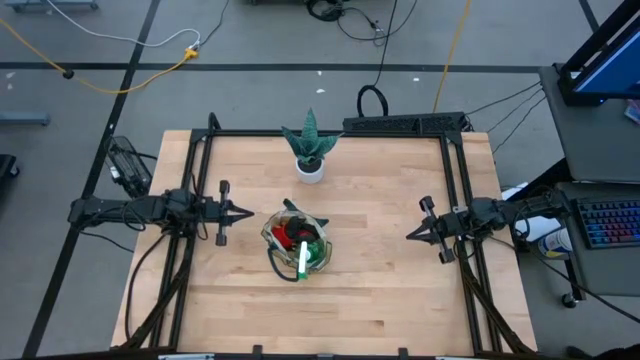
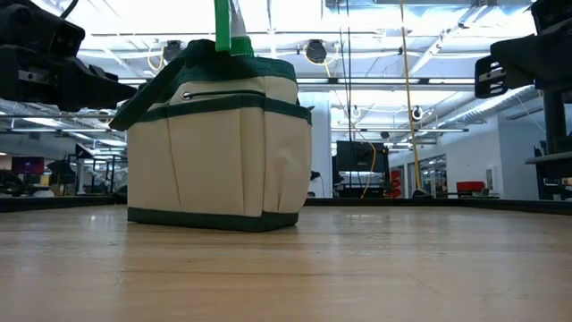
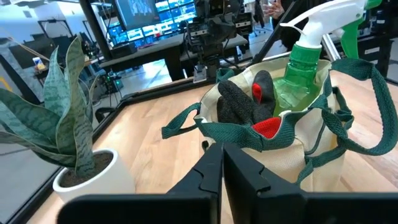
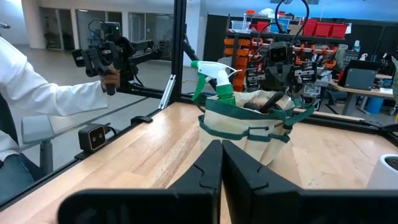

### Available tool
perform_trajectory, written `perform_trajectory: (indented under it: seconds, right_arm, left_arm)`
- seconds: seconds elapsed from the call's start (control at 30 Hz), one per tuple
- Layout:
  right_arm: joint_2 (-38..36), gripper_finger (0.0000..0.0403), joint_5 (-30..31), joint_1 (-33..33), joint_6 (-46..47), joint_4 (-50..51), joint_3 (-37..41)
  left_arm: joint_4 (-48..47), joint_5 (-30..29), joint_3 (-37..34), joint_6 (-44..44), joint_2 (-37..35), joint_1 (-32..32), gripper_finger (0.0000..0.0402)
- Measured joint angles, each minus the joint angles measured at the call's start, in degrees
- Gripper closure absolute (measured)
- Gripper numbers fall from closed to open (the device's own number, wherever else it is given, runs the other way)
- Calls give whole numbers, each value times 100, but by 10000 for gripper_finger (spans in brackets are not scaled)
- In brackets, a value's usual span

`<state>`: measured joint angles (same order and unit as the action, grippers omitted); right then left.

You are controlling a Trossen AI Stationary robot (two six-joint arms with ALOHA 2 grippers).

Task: Pick & Place Garden tools in Gardening bag
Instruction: Return to Home Position

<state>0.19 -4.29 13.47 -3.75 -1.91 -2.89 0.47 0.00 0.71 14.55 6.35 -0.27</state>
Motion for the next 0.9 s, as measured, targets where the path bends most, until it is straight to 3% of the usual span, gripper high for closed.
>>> perform_trajectory:
  seconds: [0.9]
  right_arm:
    - [0, 403, -4, 1, 2, -2, -1]
  left_arm:
    - [294, -23, -17, -9, 0, -2, 371]
